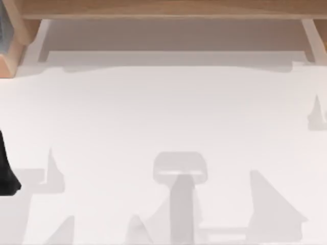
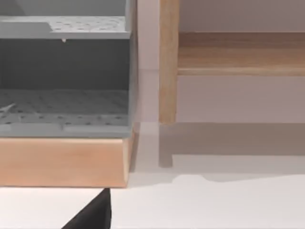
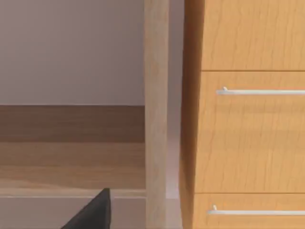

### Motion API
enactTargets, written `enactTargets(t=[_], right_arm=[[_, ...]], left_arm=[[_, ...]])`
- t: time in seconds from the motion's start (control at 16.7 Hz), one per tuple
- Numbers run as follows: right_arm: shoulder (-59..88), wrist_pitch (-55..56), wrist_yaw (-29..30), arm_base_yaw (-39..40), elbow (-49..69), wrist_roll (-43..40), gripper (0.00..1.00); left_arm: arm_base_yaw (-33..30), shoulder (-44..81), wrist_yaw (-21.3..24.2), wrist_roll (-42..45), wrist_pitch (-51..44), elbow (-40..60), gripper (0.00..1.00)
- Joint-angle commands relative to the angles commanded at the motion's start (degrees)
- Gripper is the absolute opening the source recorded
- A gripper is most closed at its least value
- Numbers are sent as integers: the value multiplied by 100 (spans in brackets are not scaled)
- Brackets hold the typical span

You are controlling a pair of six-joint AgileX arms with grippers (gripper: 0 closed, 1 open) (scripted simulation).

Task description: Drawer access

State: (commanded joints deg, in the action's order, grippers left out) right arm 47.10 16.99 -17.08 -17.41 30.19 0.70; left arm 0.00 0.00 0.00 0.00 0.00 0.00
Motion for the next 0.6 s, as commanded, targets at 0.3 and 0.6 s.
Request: enactTargets(t=[0.3,0.6], right_arm=[[253,98,-95,-94,170,3,100],[604,388,-141,-129,357,-375,100]], left_arm=[[0,0,0,0,0,0,100],[0,0,0,0,0,0,100]])
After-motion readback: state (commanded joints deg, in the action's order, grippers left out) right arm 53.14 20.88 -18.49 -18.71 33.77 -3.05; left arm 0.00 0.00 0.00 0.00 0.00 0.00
